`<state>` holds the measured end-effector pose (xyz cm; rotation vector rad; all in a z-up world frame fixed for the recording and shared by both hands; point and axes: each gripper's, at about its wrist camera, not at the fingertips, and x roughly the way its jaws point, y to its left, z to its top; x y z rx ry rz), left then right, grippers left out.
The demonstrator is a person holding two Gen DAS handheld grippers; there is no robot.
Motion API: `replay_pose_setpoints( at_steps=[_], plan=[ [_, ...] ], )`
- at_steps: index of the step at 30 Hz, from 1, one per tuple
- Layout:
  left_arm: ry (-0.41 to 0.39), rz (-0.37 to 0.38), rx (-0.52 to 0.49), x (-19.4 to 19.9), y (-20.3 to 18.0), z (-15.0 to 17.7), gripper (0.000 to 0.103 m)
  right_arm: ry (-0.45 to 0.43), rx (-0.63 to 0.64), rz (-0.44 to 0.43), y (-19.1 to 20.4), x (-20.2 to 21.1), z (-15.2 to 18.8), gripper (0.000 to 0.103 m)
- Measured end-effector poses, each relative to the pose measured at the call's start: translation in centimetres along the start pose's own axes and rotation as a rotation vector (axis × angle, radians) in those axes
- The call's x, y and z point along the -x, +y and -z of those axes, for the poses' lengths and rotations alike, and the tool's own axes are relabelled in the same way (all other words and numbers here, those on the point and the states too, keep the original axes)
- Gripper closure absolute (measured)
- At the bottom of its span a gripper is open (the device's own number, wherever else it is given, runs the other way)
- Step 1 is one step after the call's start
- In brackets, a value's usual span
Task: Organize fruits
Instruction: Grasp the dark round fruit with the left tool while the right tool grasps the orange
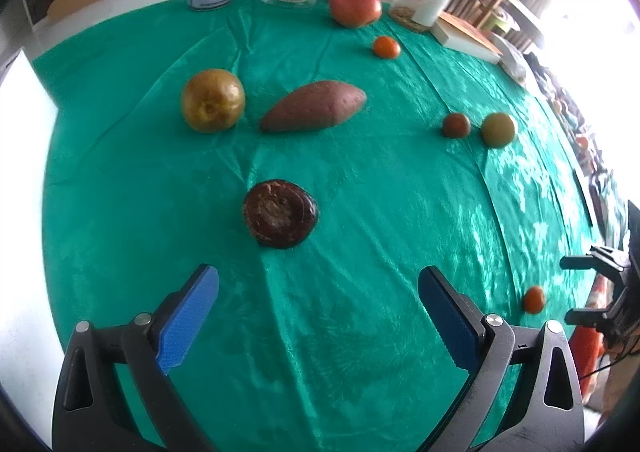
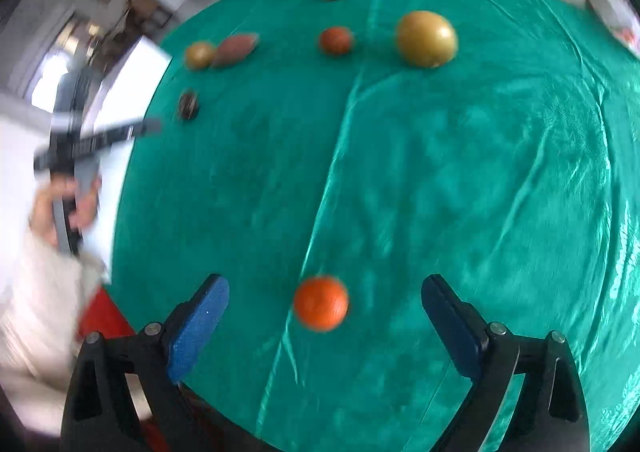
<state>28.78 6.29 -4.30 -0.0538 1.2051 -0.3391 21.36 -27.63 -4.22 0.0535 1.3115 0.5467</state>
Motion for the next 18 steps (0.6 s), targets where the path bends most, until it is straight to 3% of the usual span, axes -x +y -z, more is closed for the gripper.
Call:
replay_pose_setpoints(
  at_steps=[4, 9, 13, 14, 16, 18],
  plan=[
    [0.042, -0.07, -0.062, -0.7, -0.3, 0.8, 0.003, -0.005, 0.041, 0.045, 2.0, -1.0, 2.4, 0.012],
    [0.066, -0.101, -0.009, -0.8, -0.1, -1.1, 0.003, 0.048, 0.028, 0.064, 2.2, -1.8, 0.9, 0.013],
    [0.125, -0.137, 0.032, -3.3, 0.2, -3.1, 0.004, 0.101, -0.078, -0.022, 0.8, -2.0, -0.5, 0.013],
    [0.135, -0.149, 0.031, -3.9, 0.1, -3.4, 0.006, 0.115, -0.109, -0.045, 0.3, -2.1, -0.5, 0.013],
    [0.157, -0.179, 0.02, -5.1, 0.0, -3.6, 0.031, 0.123, -0.159, -0.096, -0.4, -2.0, -0.7, 0.013],
    [0.139, -0.223, -0.009, -5.4, -0.4, -3.8, 0.032, 0.132, -0.187, -0.127, -0.6, -2.1, -0.6, 0.014]
  ],
)
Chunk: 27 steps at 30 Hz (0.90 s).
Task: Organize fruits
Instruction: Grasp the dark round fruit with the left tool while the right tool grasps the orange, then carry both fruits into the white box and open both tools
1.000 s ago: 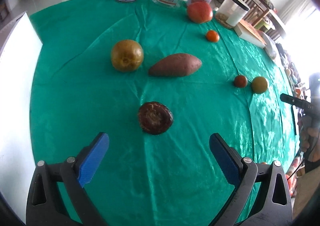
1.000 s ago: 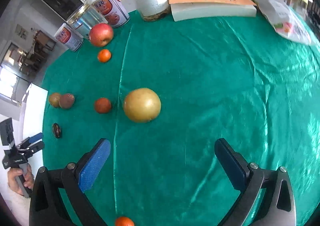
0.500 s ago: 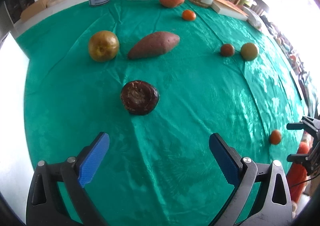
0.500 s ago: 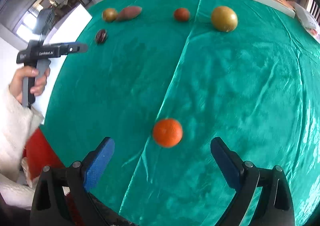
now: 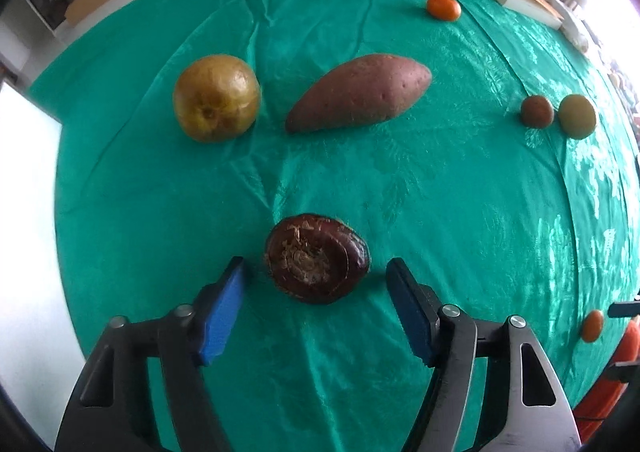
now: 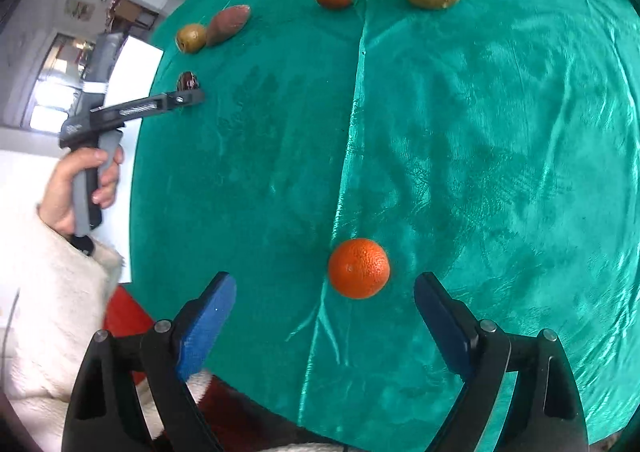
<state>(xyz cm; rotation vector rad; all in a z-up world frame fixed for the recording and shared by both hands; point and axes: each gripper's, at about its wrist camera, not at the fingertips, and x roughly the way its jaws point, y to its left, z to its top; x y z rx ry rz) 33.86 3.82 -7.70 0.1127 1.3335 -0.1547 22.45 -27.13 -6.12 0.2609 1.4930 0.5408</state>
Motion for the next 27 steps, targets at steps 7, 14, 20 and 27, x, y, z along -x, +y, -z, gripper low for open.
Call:
replay_pose_setpoints(
  at_steps=[7, 14, 20, 27],
  plan=[
    [-0.039, 0.032, 0.028, 1.0, 0.8, 0.7, 0.057, 0.045, 0.04, 0.082, 1.5, -2.0, -0.8, 0.03],
    [-0.119, 0.148, 0.103, 4.5, 3.6, 4.4, 0.058, 0.024, 0.087, 0.177, 3.5, -2.5, -1.6, 0.072],
    [-0.256, 0.183, 0.103, 11.8, 5.2, 9.3, 0.058, -0.057, 0.159, 0.16, 7.5, 0.3, -1.6, 0.072],
    [-0.399, 0.164, 0.172, 20.8, 11.1, 16.2, 0.057, -0.093, 0.272, 0.047, 16.9, 0.4, -2.7, 0.072]
  ],
)
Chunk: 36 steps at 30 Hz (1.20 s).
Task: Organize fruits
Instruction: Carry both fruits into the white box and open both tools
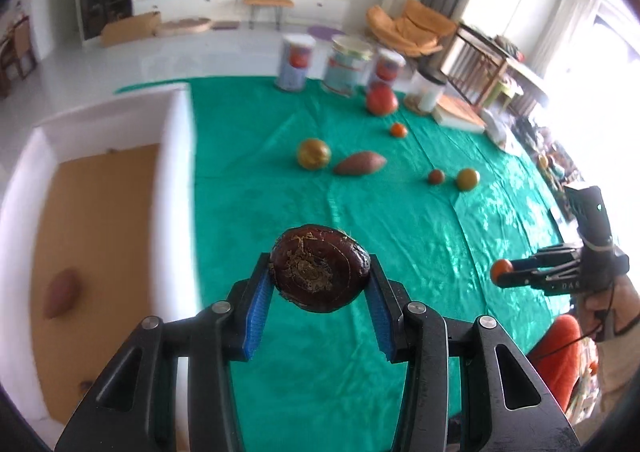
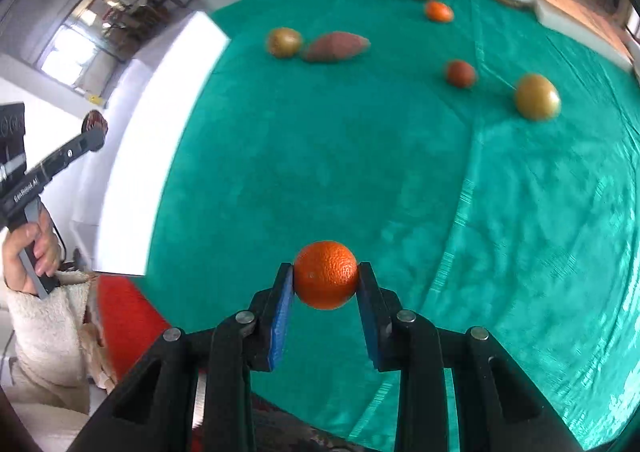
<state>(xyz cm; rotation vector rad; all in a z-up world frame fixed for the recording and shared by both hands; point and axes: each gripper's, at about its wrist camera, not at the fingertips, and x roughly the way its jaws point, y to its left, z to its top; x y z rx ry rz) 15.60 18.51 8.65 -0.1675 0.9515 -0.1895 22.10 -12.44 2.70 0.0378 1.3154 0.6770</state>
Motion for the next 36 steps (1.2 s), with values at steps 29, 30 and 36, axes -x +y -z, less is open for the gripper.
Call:
replay_pose_setpoints(
  at_steps=[29, 30, 36],
  plan=[
    [0.083, -0.368, 0.304, 1.8, 17.4, 11.0, 0.014, 0.012, 0.476, -0.146, 34.2, -16.2, -7.1, 0.049],
    [0.07, -0.381, 0.296, 2.1, 17.1, 11.0, 0.014, -0.006, 0.478, -0.142, 34.3, -15.6, -7.1, 0.049],
    [-0.016, -0.467, 0.219, 3.6, 13.9, 10.2, 0.011, -0.123, 0.511, -0.116, 30.7, -11.1, -5.9, 0.037]
  ],
)
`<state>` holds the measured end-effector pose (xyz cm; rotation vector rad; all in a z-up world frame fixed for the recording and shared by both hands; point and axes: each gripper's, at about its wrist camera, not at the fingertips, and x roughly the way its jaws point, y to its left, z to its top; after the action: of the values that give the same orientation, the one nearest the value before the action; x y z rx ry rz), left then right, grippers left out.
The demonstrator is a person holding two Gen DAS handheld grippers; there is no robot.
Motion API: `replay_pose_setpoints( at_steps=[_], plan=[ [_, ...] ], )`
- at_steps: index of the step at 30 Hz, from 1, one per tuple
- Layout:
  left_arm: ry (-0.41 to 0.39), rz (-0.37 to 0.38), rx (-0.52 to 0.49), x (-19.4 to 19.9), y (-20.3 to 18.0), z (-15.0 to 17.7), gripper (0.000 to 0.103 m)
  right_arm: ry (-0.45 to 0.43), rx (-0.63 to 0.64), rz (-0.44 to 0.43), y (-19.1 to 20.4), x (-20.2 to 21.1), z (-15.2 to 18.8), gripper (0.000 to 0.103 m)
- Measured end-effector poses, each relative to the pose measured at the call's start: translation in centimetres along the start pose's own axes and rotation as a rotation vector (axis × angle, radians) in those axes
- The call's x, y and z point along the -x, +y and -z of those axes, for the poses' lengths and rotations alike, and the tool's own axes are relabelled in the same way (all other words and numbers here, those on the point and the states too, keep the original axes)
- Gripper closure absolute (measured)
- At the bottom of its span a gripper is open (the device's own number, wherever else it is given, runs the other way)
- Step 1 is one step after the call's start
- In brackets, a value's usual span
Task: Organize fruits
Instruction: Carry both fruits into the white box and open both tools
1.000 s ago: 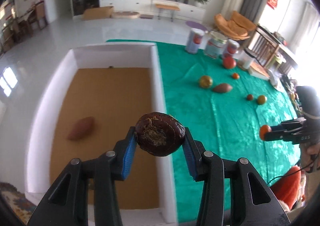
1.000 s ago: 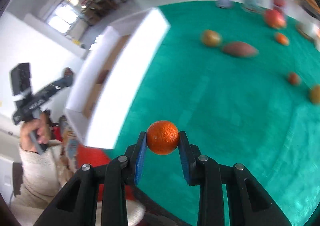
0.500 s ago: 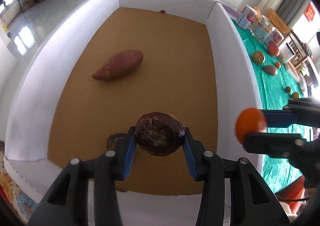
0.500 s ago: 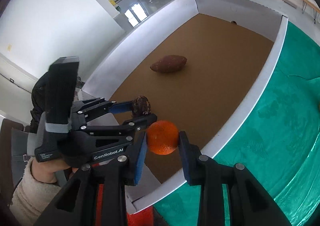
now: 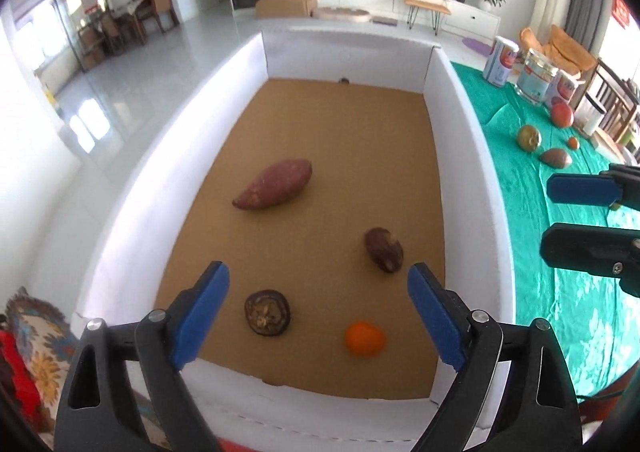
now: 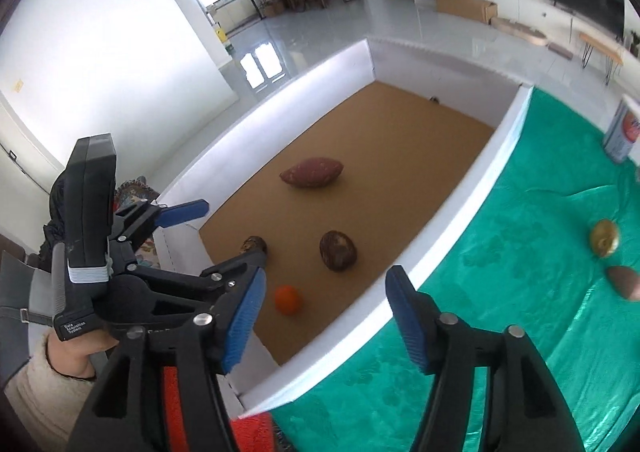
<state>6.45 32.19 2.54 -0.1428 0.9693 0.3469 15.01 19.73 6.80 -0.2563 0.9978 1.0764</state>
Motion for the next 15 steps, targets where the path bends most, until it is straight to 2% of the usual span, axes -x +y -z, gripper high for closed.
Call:
replay_pose_setpoints(
  at_steps=[5, 9, 12, 15],
  plan=[
    [-0.056, -0.018, -0.054, 1.8, -2.5, -0.3, 0.011, -0.057, -0.005, 0.07, -2.9, 3.1, 2.9, 0.037],
    [-0.089, -0.021, -0.093, 2.8, -4.9, -0.7, 0.01, -0.07, -0.042, 0.103, -5.1, 4.8, 4.9, 0.036],
    [-0.107, 0.0, -0.108, 3.5, -6.9, -1.0, 0.01, -0.086, -0.09, 0.141, -7.7, 6.4, 7.3, 0.035],
    [-0.123, 0.054, -0.115, 4.3, -9.3, -0.9, 0.01, -0.109, -0.128, 0.23, -10.7, 7.8, 10.4, 0.026]
  ],
)
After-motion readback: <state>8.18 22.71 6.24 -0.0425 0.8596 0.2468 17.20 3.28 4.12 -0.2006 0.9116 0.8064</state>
